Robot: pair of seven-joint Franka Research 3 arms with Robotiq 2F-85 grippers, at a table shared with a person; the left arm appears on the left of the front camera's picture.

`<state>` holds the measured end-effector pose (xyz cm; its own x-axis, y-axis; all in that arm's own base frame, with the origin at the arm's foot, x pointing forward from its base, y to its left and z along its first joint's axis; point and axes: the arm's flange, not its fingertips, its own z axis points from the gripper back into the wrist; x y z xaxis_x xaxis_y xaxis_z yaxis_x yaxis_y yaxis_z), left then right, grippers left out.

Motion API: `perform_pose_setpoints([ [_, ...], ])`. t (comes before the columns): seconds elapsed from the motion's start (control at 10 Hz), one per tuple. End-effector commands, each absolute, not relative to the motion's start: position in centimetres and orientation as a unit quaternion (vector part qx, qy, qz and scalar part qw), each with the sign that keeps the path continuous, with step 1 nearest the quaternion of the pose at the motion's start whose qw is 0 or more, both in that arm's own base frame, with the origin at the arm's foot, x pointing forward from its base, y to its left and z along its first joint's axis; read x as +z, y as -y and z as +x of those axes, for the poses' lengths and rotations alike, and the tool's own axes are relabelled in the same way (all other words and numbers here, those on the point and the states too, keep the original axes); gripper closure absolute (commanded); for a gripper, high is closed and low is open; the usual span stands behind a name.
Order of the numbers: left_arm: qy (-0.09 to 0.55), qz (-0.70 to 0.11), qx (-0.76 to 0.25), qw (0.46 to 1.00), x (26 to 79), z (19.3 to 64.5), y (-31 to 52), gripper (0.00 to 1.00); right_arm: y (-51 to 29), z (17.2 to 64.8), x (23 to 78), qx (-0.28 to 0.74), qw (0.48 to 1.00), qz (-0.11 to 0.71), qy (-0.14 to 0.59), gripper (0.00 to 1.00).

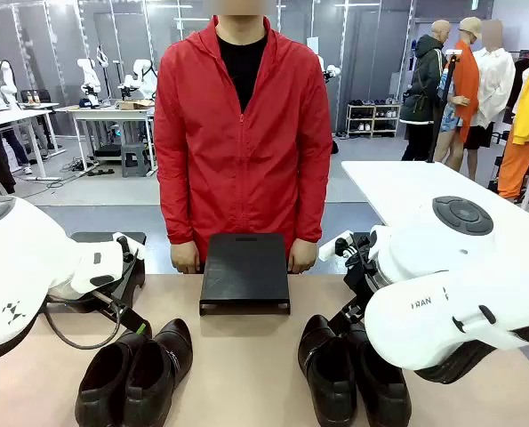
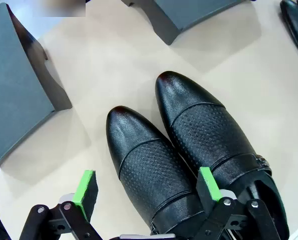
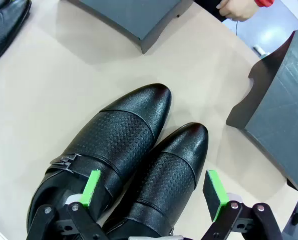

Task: Place the shoes on the stand as instructed by the person.
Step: Pick up one pair of Shoes and place it on the Shoes Stand indicated by the person.

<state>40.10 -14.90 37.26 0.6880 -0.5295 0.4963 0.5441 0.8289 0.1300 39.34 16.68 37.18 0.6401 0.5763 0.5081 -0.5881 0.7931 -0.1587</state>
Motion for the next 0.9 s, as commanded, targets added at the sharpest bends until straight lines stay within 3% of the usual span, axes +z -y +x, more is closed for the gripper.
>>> perform_pose_setpoints([
  [0.0,0.266,-0.014,-0.292,0.918,37.26,40.10,14.93,0.00,-16.68,39.34,37.18,0.321,0.906,0.011,0.277,0.00],
  [0.8,0.266,-0.014,-0.292,0.918,37.26,40.10,14.93,0.00,-16.68,39.34,37.18,0.321,0.906,0.011,0.277,0.00],
])
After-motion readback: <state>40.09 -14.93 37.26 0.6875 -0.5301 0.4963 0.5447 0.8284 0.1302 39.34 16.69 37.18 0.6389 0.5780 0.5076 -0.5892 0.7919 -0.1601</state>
